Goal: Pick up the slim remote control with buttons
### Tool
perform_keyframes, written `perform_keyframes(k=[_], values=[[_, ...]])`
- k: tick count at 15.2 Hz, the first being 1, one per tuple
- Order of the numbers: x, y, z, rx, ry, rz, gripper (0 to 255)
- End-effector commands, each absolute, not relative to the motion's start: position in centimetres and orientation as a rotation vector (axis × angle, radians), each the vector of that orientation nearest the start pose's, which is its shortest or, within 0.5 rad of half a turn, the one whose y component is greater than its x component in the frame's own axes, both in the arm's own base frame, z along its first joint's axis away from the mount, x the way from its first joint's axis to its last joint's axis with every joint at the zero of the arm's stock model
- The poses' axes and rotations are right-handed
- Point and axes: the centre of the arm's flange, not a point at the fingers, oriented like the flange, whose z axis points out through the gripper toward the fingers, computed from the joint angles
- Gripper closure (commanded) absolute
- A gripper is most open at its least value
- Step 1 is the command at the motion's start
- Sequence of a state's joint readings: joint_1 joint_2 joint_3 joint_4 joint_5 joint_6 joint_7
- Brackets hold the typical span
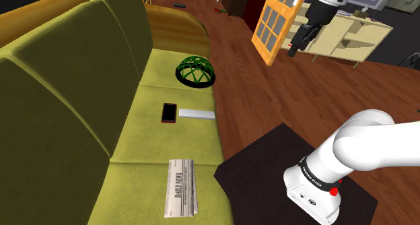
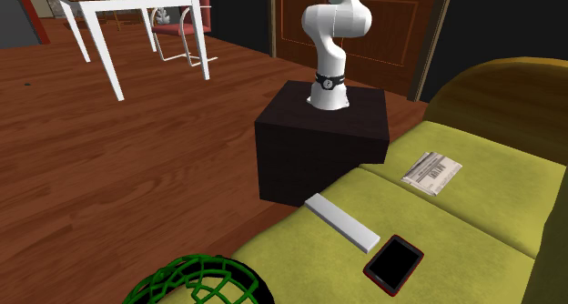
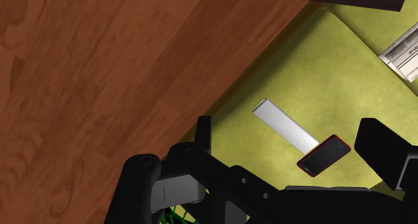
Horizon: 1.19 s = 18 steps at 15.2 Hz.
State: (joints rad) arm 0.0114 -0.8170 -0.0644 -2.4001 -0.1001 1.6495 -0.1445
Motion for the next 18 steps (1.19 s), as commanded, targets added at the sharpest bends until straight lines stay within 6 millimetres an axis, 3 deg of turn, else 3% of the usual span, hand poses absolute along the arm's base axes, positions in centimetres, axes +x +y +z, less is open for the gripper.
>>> perform_keyframes(k=[1, 18], values=[[30.5, -3.2, 58.6, -3.194, -0.184, -0.097, 0], [43.5, 0.1, 40.5, -3.104, -0.623, -0.055, 0]])
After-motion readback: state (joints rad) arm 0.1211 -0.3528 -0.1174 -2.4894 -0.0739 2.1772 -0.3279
